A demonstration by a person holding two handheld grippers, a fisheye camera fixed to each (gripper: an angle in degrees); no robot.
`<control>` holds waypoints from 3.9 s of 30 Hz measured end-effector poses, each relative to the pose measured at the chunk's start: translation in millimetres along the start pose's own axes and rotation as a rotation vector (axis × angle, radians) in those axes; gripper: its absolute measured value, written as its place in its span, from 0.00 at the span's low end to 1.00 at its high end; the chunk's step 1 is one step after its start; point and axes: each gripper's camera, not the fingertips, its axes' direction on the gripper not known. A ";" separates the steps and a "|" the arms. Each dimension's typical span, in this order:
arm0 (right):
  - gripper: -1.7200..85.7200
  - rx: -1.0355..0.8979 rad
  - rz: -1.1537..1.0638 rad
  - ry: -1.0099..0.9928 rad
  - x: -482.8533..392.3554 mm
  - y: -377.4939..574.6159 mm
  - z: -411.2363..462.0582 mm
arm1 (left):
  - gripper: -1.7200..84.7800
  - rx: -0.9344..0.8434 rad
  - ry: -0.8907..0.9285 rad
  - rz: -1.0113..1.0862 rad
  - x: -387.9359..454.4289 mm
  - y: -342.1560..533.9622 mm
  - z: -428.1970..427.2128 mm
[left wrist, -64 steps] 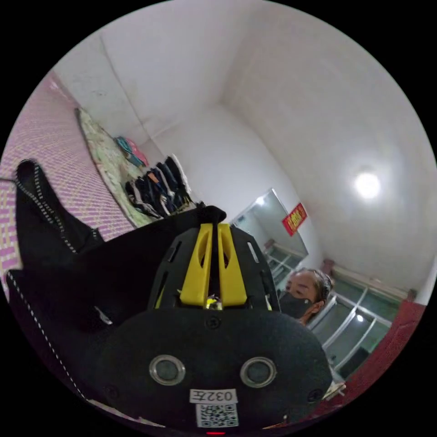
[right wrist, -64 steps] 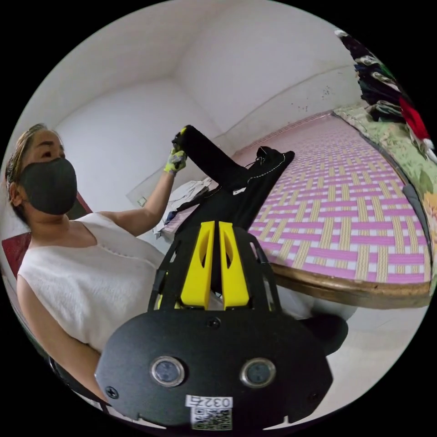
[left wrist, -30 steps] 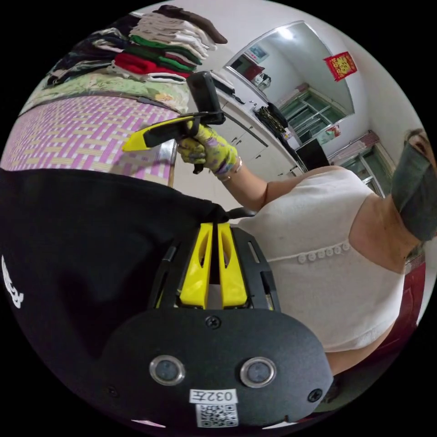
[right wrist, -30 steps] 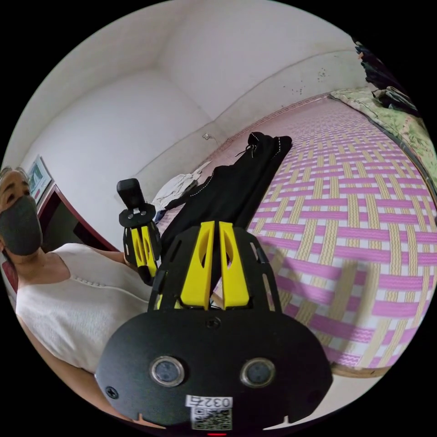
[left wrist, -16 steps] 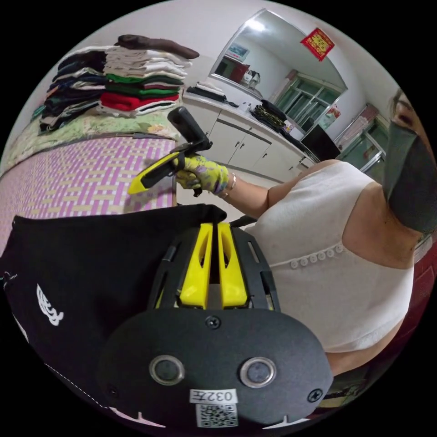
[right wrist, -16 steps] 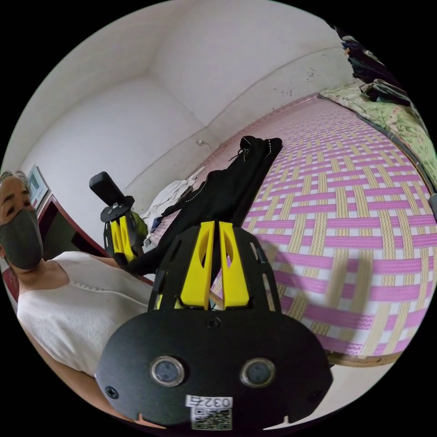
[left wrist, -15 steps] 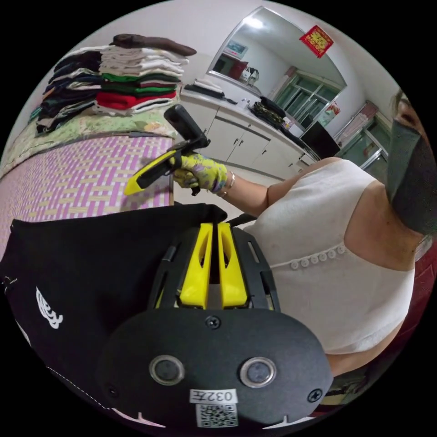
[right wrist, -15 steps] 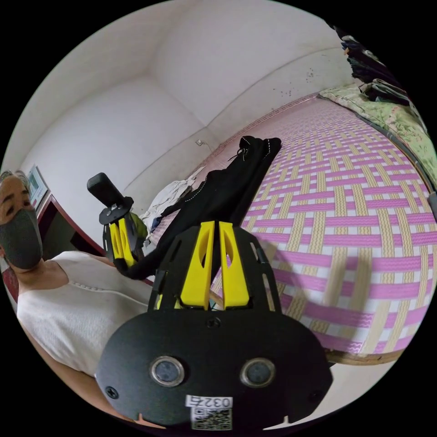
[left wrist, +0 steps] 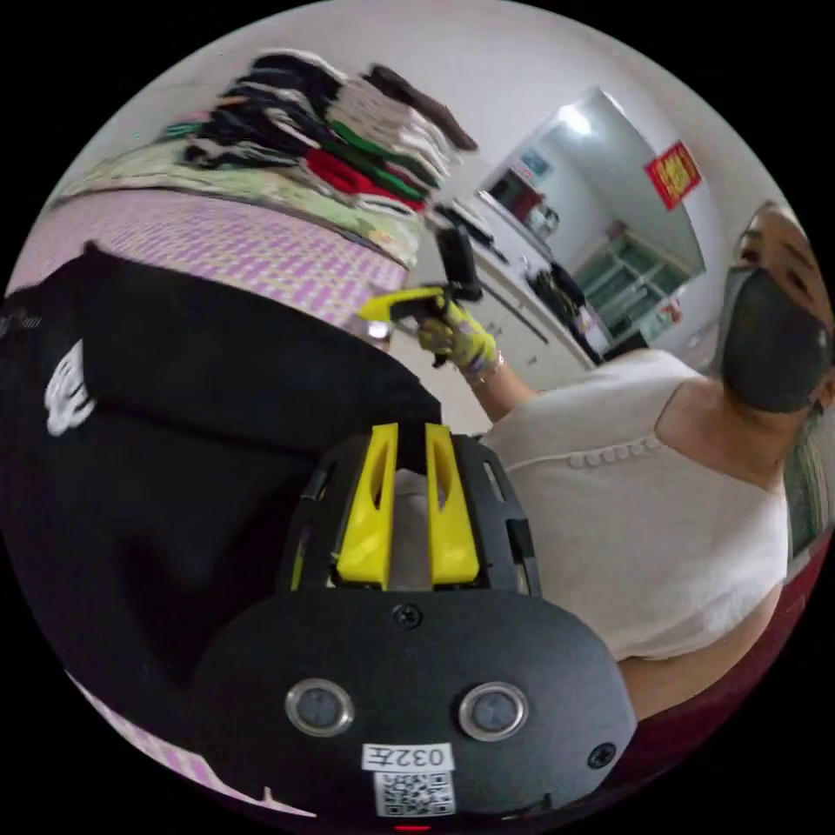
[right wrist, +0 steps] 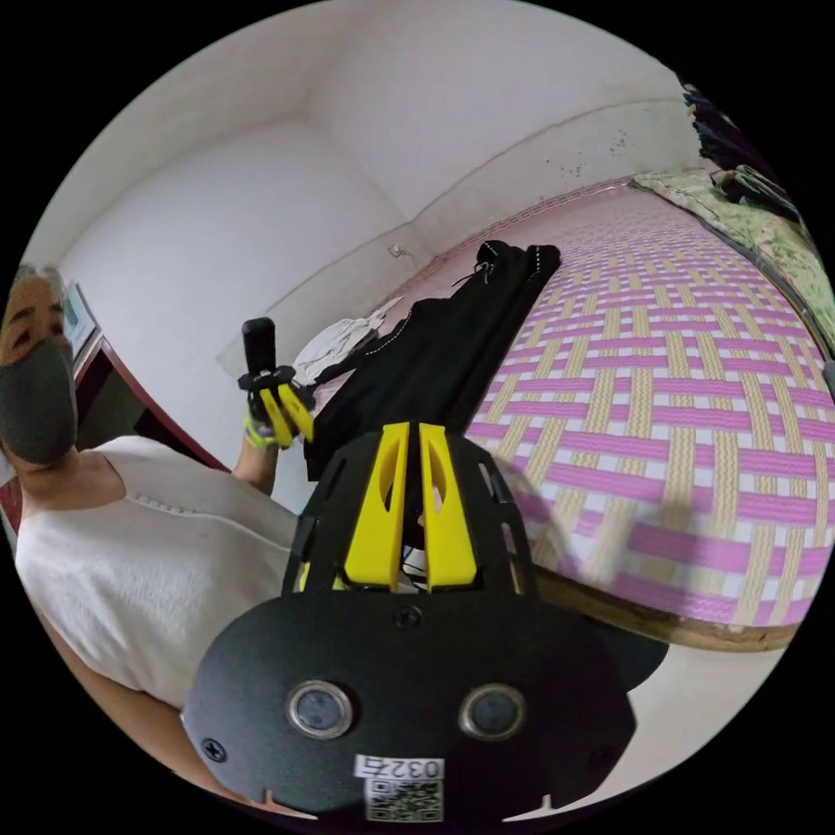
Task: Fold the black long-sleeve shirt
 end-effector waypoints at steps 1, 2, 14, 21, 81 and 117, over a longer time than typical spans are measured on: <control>0.04 -0.010 -0.009 -0.001 -1.8 0.5 2.8 | 0.03 0.054 -0.006 -0.025 -4.9 12.2 -12.1; 0.04 -0.032 -0.016 0.002 -3.6 1.4 8.7 | 0.03 0.168 -0.039 -0.086 -15.3 39.1 -35.8; 0.04 0.055 0.064 -0.047 -4.5 1.8 -9.2 | 0.09 1.117 -0.428 -0.840 -88.4 355.4 -189.1; 0.03 0.153 0.086 0.055 -19.9 -5.7 -29.8 | 0.13 1.133 -0.827 -1.184 -124.6 429.2 -279.4; 0.15 -0.553 0.237 -0.262 -53.1 -227.0 94.2 | 0.12 0.422 -0.803 -0.518 4.6 174.0 35.5; 0.01 0.078 -0.234 0.262 -253.4 -374.5 -67.8 | 0.03 0.231 -0.369 -0.416 -54.8 72.2 29.5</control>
